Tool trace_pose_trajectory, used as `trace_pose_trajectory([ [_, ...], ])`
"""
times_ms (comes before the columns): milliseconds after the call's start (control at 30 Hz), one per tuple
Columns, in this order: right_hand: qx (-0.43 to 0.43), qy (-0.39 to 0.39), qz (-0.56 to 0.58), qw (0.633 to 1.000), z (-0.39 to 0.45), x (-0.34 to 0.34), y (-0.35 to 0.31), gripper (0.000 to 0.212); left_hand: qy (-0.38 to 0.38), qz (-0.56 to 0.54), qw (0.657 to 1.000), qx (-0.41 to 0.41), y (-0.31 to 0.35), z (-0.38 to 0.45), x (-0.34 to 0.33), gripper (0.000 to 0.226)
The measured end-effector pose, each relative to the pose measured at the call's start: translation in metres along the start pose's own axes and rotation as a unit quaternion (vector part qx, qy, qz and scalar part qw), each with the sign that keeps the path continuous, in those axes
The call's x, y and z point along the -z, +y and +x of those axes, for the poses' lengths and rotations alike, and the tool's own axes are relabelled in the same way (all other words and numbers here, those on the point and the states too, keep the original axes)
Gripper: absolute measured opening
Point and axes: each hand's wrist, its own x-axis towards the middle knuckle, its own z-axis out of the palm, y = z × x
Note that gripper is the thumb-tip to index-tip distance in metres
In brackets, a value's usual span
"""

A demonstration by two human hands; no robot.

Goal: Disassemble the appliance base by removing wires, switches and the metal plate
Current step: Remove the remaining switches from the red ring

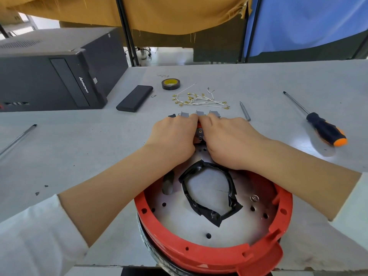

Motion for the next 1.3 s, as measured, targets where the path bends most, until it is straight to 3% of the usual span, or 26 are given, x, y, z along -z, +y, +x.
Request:
trace_pose_trajectory([
  [267, -0.013, -0.011, 0.026, 1.000, 0.000, 0.003, -0.001, 0.042, -0.031, -0.008, 0.999, 0.005, 0.001, -0.002, 0.002, 0.028],
  [500, -0.040, -0.101, 0.139, 0.984, 0.009, 0.013, 0.009, 0.031, -0.139, -0.178, 0.974, -0.009, -0.013, 0.005, 0.013, 0.030],
  [800, -0.025, -0.006, 0.111, 0.993, 0.000, 0.005, 0.005, 0.038, -0.044, -0.068, 0.996, 0.047, -0.001, -0.007, 0.004, 0.007],
  [1033, -0.034, -0.007, 0.115, 0.993, 0.002, 0.003, 0.004, 0.035, -0.037, -0.064, 0.995, 0.071, 0.001, -0.007, 0.003, 0.027],
  [1200, -0.024, -0.018, 0.104, 0.994, 0.001, 0.000, 0.007, 0.057, -0.078, -0.086, 0.993, 0.009, -0.005, -0.007, 0.005, 0.038],
  [1300, -0.019, -0.008, 0.100, 0.995, 0.000, -0.001, 0.007, 0.058, -0.084, -0.095, 0.992, -0.017, -0.007, -0.010, 0.005, 0.041],
])
